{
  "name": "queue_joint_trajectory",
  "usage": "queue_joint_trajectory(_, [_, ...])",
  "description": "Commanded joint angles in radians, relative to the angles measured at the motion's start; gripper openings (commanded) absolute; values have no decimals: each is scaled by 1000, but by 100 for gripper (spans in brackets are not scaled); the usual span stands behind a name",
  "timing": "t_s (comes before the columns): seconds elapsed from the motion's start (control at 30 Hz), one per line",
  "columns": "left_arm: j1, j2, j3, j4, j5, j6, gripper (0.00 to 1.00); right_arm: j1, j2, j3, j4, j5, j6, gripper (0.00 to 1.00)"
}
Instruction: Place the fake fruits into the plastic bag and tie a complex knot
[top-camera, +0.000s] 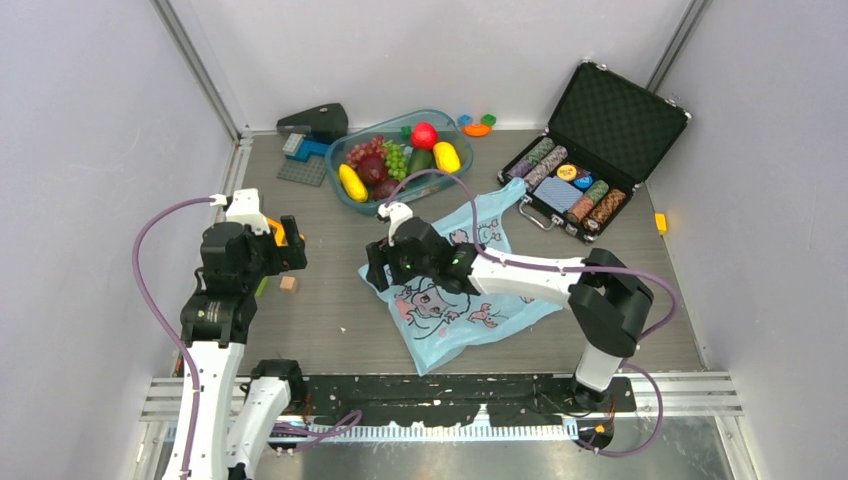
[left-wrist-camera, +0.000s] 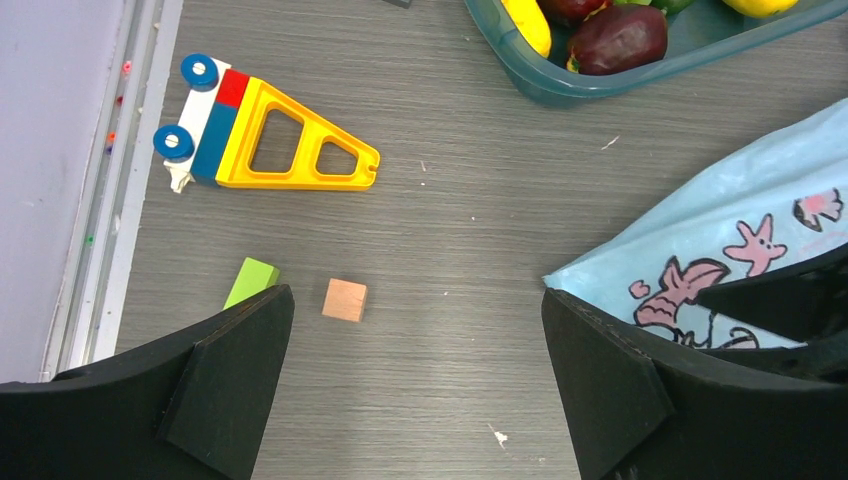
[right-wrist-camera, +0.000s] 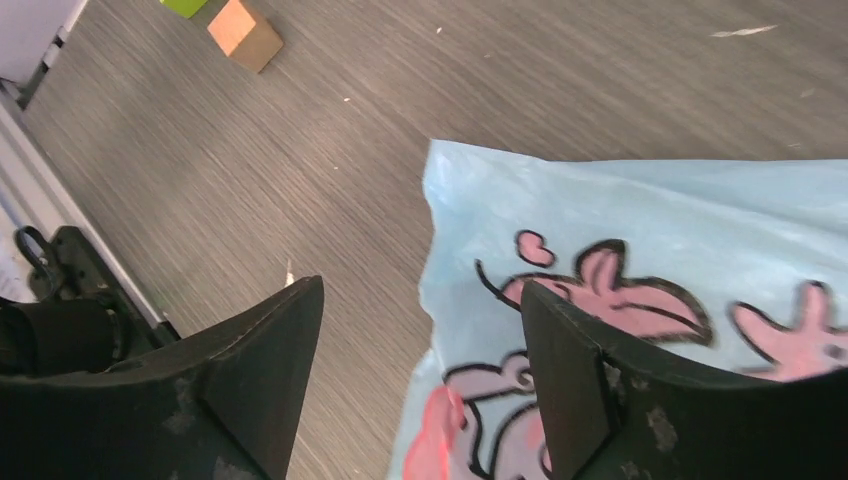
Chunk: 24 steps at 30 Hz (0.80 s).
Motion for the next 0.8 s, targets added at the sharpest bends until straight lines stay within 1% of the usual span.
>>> queue_joint_trajectory(0.0, [-6, 4, 0, 21, 41, 2, 99, -26, -160, -7, -87, 92, -94, 83])
queue_joint_trajectory(0.03, [-7, 5, -2, 23, 63, 0, 99, -39, -177, -15, -100, 93, -98, 85])
queue_joint_trajectory(0.17, [-14, 10, -8, 29, 97, -5, 99, -147, -308, -107, -157, 83, -107, 88])
queue_joint_trajectory(0.23, [-15, 8, -10, 31, 105, -6, 99, -223, -351, -161, -181, 67, -114, 90])
queue_joint_trajectory(0.27, [-15, 7, -10, 32, 106, -6, 99, -284, -363, -197, -192, 50, -117, 91])
queue_joint_trajectory(0.3, [-15, 7, -10, 32, 106, -6, 99, -317, -382, -233, -195, 13, -117, 91])
queue_joint_trajectory(0.33, [-15, 8, -10, 31, 106, -6, 99, -381, -389, -249, -198, -41, -114, 91])
queue_joint_trajectory(0.37, [-15, 8, -11, 33, 107, -6, 99, -412, -402, -282, -197, -62, -111, 91])
queue_joint_trajectory(0.4, [-15, 7, -11, 34, 109, -6, 99, -469, -407, -296, -192, -95, -110, 91])
queue_joint_trajectory(0.43, [-14, 7, -12, 34, 112, -6, 99, -495, -413, -322, -183, -109, -113, 91])
queue_joint_trajectory(0.5, [-15, 9, -12, 34, 116, -6, 99, -587, -413, -351, -163, -134, -119, 91])
queue_joint_trajectory(0.57, [-14, 9, -13, 36, 119, -6, 99, -651, -396, -365, -142, -174, -125, 90])
queue_joint_trajectory(0.63, [-15, 7, -14, 36, 123, -6, 99, -711, -371, -379, -111, -229, -126, 87])
queue_joint_trajectory(0.67, [-15, 8, -14, 36, 124, -6, 99, -764, -343, -390, -59, -326, -126, 82])
queue_joint_trajectory(0.77, [-15, 6, -15, 36, 127, -6, 99, -824, -285, -386, 11, -426, -140, 77])
